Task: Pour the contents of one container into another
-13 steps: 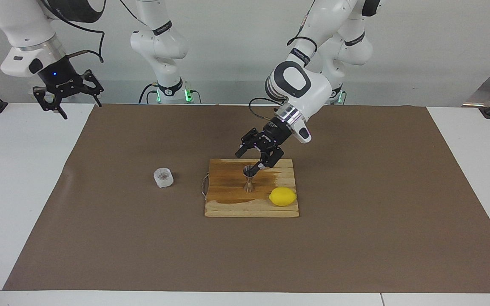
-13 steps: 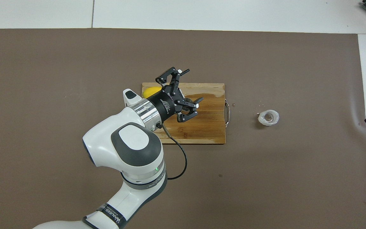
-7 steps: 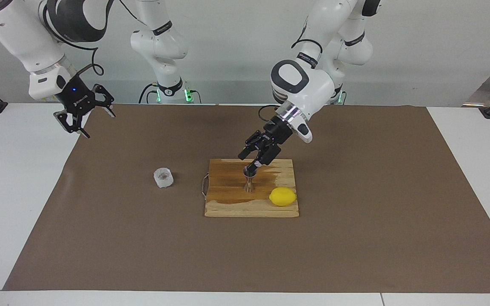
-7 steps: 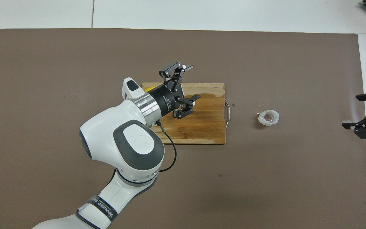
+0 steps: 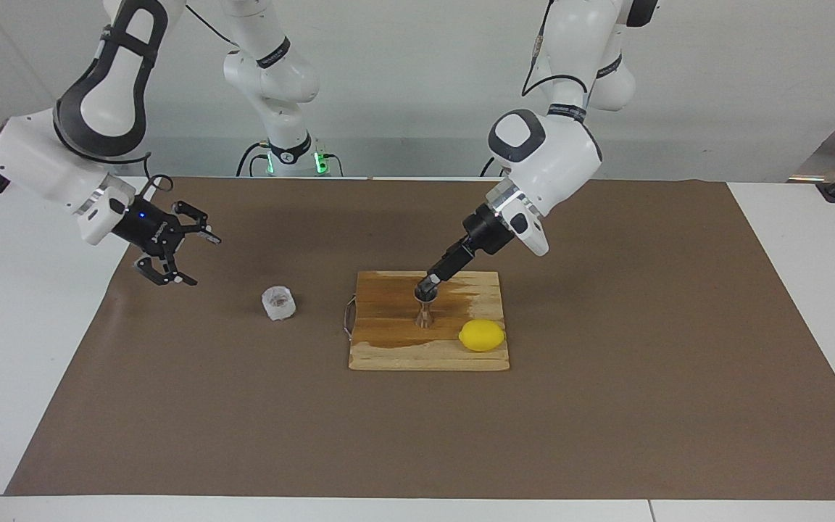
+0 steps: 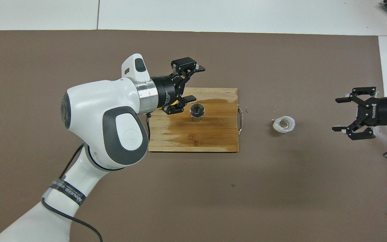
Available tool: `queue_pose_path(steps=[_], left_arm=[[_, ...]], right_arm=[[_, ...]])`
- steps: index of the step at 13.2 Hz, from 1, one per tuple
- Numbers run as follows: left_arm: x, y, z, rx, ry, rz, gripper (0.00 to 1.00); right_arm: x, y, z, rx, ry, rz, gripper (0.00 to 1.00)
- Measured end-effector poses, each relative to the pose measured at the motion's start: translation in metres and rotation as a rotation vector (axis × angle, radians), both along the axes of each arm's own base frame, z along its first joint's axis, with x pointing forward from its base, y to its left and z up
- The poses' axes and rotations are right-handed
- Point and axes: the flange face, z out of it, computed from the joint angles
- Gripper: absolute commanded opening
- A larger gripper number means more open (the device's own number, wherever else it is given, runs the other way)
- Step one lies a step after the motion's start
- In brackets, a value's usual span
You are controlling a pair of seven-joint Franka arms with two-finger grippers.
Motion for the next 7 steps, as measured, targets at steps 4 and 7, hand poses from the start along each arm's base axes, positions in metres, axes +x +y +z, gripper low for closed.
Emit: queue_pose_path(steps=[4,7], left_arm=[[0.029,0.056,0.039,0.441,-0.133,-0.297,1.0],[0.031,0.092,0.047,0.631,-0.204,-0.499,1.0]], right_arm=[[-0.007,0.022,-0.057,0.133,-0.028,0.024,1.0],[-0.017,0.044,-0.092,0.219,-0.072,0.047,1.0]])
